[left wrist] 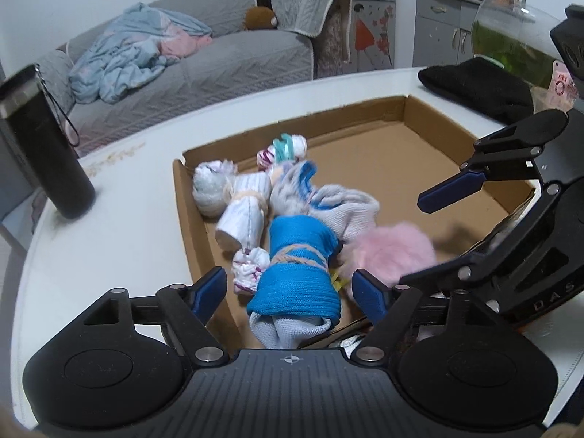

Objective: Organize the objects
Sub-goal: 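Lower the pink toy and blue knit roll into the tray and open both grippers, then grasp the blue sock bundle with pink band with left gripper while right grasps clear plastic bundle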

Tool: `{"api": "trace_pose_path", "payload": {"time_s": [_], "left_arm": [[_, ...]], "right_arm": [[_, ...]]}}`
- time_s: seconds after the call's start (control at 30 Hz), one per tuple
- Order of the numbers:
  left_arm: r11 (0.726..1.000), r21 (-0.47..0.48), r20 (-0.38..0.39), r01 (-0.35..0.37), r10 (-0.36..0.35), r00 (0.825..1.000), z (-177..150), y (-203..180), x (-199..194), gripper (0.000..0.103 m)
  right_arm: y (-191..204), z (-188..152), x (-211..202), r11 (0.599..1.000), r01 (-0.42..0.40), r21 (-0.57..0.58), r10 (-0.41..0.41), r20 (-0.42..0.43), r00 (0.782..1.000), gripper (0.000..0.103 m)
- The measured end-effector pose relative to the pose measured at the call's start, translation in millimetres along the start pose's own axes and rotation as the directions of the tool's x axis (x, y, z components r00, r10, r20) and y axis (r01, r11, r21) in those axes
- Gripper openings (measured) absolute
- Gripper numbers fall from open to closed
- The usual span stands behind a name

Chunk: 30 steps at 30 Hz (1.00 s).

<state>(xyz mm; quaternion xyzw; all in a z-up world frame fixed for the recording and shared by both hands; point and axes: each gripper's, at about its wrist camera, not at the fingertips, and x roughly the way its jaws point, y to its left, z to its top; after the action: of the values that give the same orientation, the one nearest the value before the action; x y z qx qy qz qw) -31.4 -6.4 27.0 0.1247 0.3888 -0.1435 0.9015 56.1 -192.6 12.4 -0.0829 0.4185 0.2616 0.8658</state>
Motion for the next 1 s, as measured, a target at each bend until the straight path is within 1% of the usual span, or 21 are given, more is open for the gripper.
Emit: {"api": "trace_pose_path", "payload": {"time_s": [0.1,0.2,0.27,0.33,0.37,0.4,0.47,0.5,0.53,0.6,0.63,0.7,0.73,0.8,0.83,0.9,1.0], "left_arm": [[1.000,-0.010,0.028,-0.006,0.007,1.000,-1,-1,-15,0.081],[0.999,-0.041,0.060,0.000,0.003,0.998,-6,0,-32,0.082],[0.998,-0.063,0.081,0.005,0.000,0.997,-10,-1,-45,0.082],[0.997,-0.075,0.119,0.021,-0.012,0.993,-18,-6,-61,0.086],[0.997,-0.075,0.135,0.026,-0.015,0.991,-23,-9,-69,0.086],[0.997,-0.074,0.147,0.029,-0.018,0.989,-29,-13,-75,0.086],[0.995,-0.084,0.166,0.048,-0.034,0.986,-44,-21,-88,0.088],[0.994,-0.092,0.174,0.066,-0.050,0.983,-51,-26,-93,0.089],[0.992,-0.101,0.182,0.079,-0.059,0.981,-60,-32,-98,0.091],[0.989,-0.114,0.190,0.095,-0.072,0.979,-77,-44,-104,0.092],[0.987,-0.116,0.197,0.107,-0.083,0.977,-85,-51,-105,0.093],[0.984,-0.120,0.195,0.134,-0.109,0.975,-99,-66,-102,0.094],[0.983,-0.117,0.189,0.144,-0.120,0.975,-104,-74,-98,0.094],[0.984,-0.092,0.185,0.152,-0.133,0.974,-110,-89,-93,0.094],[0.986,-0.079,0.185,0.146,-0.130,0.974,-112,-96,-91,0.094],[0.988,-0.062,0.180,0.140,-0.127,0.975,-115,-106,-85,0.095],[0.994,-0.017,0.170,0.113,-0.108,0.979,-116,-118,-75,0.095]], "right_arm": [[5,-2,-8,1.000,0.006,-0.013,-0.006,0.019,1.000,0.072],[10,-7,-23,1.000,0.002,-0.003,-0.002,0.062,0.998,0.072],[12,-11,-37,1.000,0.023,0.006,-0.024,0.101,0.995,0.072],[18,-21,-56,0.999,0.029,0.018,-0.031,0.160,0.987,0.074],[21,-26,-65,0.999,0.036,0.026,-0.040,0.189,0.981,0.077],[26,-35,-77,0.998,0.055,0.032,-0.061,0.226,0.972,0.079],[41,-55,-96,0.995,0.097,0.034,-0.103,0.292,0.951,0.092],[49,-68,-106,0.993,0.118,0.032,-0.122,0.331,0.936,0.096],[57,-82,-113,0.989,0.145,0.033,-0.147,0.364,0.920,0.103],[69,-110,-120,0.979,0.193,0.057,-0.200,0.401,0.894,0.103],[71,-123,-120,0.977,0.198,0.077,-0.212,0.404,0.890,0.103],[72,-141,-113,0.972,0.209,0.111,-0.235,0.367,0.900,0.103],[73,-149,-108,0.965,0.230,0.126,-0.261,0.361,0.896,0.103],[73,-158,-99,0.949,0.275,0.153,-0.312,0.341,0.887,0.103],[72,-159,-94,0.946,0.281,0.162,-0.320,0.323,0.890,0.103],[68,-158,-87,0.952,0.256,0.166,-0.297,0.315,0.901,0.103],[62,-154,-75,0.955,0.241,0.174,-0.284,0.303,0.910,0.103]]}}
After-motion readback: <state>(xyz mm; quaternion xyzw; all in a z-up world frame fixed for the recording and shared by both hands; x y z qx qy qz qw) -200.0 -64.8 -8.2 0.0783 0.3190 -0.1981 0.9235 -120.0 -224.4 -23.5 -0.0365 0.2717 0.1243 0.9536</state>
